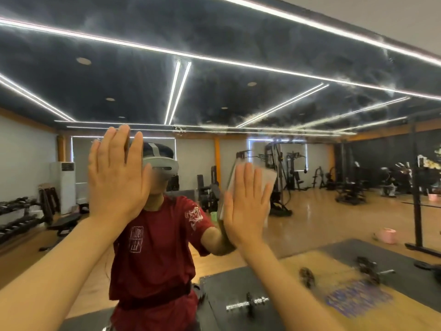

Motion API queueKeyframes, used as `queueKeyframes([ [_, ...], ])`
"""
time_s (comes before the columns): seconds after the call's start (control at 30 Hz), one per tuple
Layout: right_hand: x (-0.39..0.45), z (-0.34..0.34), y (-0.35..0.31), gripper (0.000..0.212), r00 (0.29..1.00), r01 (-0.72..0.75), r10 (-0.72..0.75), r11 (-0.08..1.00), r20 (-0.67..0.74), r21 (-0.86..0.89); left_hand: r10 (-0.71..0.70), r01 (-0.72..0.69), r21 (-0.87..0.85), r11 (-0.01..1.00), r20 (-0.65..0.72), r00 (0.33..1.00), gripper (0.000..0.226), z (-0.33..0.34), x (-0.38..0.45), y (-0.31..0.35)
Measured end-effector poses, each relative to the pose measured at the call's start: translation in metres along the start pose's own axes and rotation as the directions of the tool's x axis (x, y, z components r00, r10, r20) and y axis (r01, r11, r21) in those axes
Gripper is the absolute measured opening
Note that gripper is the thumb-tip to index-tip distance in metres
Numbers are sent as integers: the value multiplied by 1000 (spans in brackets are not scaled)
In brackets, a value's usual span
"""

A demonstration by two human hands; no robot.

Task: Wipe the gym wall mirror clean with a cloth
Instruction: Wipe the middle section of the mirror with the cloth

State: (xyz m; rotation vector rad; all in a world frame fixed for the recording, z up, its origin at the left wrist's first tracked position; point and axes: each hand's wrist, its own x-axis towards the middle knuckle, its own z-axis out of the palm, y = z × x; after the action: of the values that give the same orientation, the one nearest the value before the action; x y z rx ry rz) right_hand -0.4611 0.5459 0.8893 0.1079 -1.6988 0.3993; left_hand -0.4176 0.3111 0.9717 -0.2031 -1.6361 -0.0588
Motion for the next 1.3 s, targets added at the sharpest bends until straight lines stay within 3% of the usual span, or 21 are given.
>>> queueKeyframes([
  [0.13,-45,4,27,65,993,113,-111,993,37,-45,-17,17,24,1000,-12,1000,59,3,-1,5],
  [0.23,4,-4,36,64,990,139,-136,988,49,-65,-12,13,45,999,-26,1000,60,5,-1,5],
  [0.43,124,-18,11,64,1000,8,-8,1000,-20,-3,-4,6,66,998,-38,999,60,5,0,5],
  [0.5,128,-16,-6,63,991,131,-131,991,-6,-7,-5,7,65,998,-39,999,61,5,0,5],
  [0.6,110,-9,-23,62,906,422,-419,904,54,-64,0,4,64,998,-52,999,61,5,-1,5],
  [0.67,115,-9,-16,62,869,495,-492,864,60,-91,4,-1,52,999,-58,998,62,6,-1,5],
  [0.73,128,-14,2,63,888,459,-455,882,64,-109,6,-4,44,999,-60,998,62,7,-1,4],
  [0.87,150,-26,56,64,994,112,-111,989,18,-95,10,-7,44,999,-72,997,61,8,-2,3],
  [1.0,145,-24,49,66,994,-105,104,994,-44,-10,0,4,58,998,-70,998,61,7,-2,5],
  [1.07,125,-17,20,65,999,-22,21,999,-43,-26,0,4,72,997,-62,998,61,8,-2,5],
  [1.2,106,-14,7,64,956,292,-291,956,36,-34,-1,5,61,998,-60,998,61,8,-2,4],
  [1.3,124,-21,53,65,972,233,-228,967,60,-100,-2,6,58,998,-62,998,61,8,-2,4],
])
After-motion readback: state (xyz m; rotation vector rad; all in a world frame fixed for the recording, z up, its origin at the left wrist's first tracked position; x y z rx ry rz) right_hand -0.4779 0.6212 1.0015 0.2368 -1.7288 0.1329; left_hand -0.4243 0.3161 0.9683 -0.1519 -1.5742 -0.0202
